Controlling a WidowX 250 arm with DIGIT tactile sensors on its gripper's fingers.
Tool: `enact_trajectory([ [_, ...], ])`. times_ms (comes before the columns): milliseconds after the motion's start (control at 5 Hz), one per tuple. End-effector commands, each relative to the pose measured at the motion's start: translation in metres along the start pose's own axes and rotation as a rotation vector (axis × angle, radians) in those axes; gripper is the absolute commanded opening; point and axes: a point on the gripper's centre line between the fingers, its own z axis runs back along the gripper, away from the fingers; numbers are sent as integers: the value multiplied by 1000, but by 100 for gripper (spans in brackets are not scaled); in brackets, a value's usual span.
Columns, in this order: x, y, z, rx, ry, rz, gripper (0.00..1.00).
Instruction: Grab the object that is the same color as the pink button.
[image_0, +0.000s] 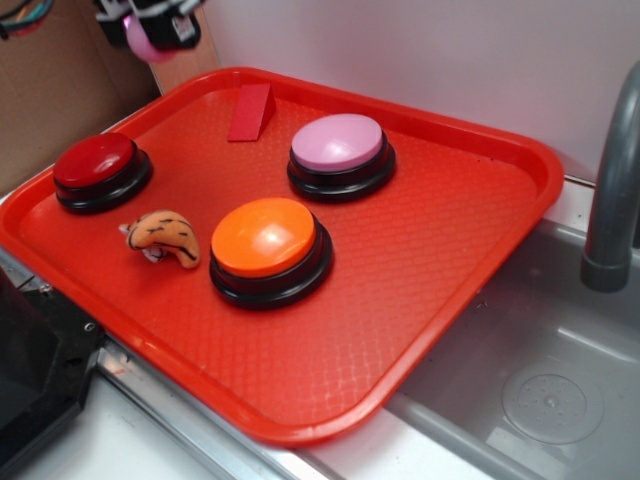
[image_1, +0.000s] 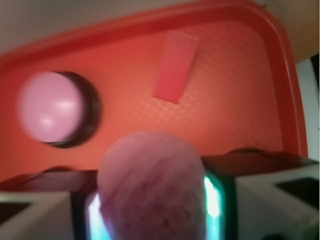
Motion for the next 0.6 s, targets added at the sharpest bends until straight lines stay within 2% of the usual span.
enact_trajectory([
  [0,0,-56,39,12,-28,33,0],
  [200,-3,-67,28,59,-53,61,0],
  [400,-4,-58,31,68,-46,84,0],
])
